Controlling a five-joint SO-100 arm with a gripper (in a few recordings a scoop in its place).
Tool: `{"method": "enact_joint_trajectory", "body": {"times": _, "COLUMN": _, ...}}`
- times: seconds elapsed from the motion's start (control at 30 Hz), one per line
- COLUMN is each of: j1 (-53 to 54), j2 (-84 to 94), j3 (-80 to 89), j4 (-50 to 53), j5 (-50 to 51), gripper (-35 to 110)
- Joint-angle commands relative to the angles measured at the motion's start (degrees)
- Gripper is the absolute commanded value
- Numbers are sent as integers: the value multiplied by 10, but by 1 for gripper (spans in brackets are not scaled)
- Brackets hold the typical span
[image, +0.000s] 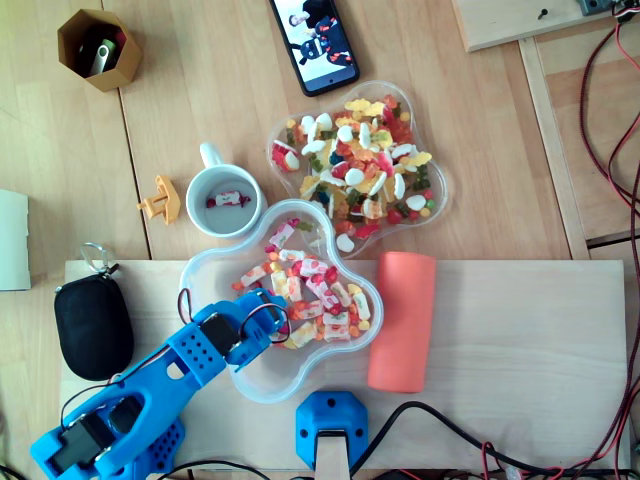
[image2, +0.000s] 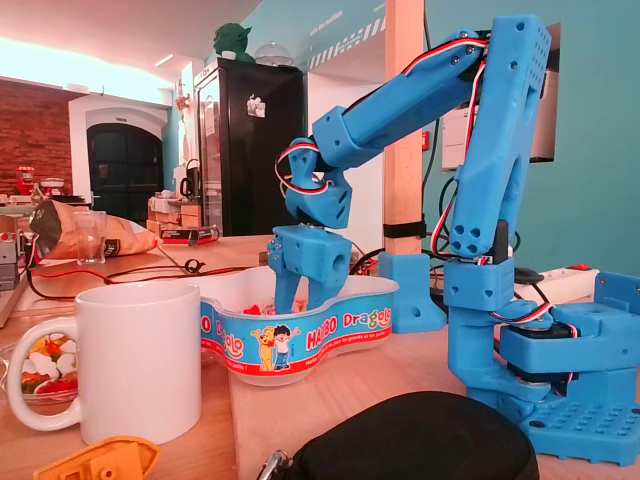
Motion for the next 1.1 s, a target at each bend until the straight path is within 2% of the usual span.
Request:
{"method": "enact_joint_trajectory", "body": {"times": 0.0, "j1": 35, "j2": 14, "j3": -9, "j4": -2, "j5": 10, "gripper": 18}}
{"method": "enact_joint_trajectory", "body": {"times": 0.87, "j1": 31, "j2": -33, "j3": -17, "j4": -3, "j5": 11, "gripper": 18}}
{"method": "enact_joint_trajectory", "body": {"times": 1.07, "j1": 31, "j2": -37, "j3": -17, "j4": -4, "j5": 11, "gripper": 5}}
